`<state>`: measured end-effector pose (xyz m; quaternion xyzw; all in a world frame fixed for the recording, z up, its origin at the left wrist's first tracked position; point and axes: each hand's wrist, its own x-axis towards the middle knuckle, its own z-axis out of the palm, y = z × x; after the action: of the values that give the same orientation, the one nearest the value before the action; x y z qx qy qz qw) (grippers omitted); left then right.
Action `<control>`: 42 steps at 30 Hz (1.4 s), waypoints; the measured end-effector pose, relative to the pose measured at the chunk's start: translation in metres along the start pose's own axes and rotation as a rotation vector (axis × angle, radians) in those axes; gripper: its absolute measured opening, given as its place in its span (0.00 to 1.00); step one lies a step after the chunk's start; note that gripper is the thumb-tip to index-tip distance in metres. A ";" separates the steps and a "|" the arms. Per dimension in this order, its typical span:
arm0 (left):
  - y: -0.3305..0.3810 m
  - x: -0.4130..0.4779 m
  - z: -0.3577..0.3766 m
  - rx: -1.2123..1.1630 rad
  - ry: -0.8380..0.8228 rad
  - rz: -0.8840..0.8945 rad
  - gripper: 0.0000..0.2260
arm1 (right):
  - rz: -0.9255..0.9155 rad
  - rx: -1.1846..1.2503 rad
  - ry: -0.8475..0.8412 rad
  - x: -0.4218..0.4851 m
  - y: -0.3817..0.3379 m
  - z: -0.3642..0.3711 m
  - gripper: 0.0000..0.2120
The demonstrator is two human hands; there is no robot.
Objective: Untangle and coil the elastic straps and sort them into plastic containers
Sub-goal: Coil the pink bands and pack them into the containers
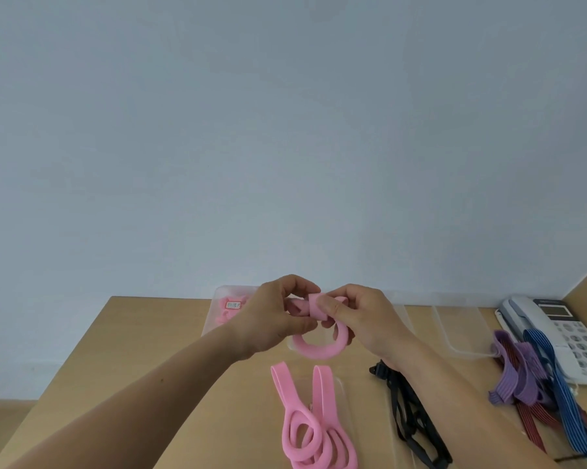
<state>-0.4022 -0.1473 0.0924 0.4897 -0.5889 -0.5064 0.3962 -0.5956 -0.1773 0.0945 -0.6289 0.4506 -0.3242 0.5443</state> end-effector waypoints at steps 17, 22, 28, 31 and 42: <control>0.009 0.001 -0.006 -0.343 -0.168 -0.263 0.07 | -0.141 -0.008 -0.057 -0.001 0.007 0.004 0.15; 0.005 0.002 -0.004 -0.361 -0.049 -0.235 0.17 | -0.064 0.107 -0.109 -0.002 0.005 -0.002 0.12; -0.003 0.002 0.001 -0.291 0.014 -0.159 0.15 | -0.038 0.091 -0.030 -0.002 0.008 -0.001 0.04; -0.004 0.002 0.004 -0.215 0.031 -0.087 0.18 | -0.017 0.111 0.064 0.003 0.008 0.003 0.07; -0.010 -0.003 -0.002 -0.279 0.039 -0.125 0.24 | -0.089 0.066 0.072 0.005 0.010 0.012 0.08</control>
<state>-0.3981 -0.1448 0.0832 0.4754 -0.4733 -0.5973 0.4396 -0.5846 -0.1773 0.0815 -0.6181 0.4305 -0.3850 0.5332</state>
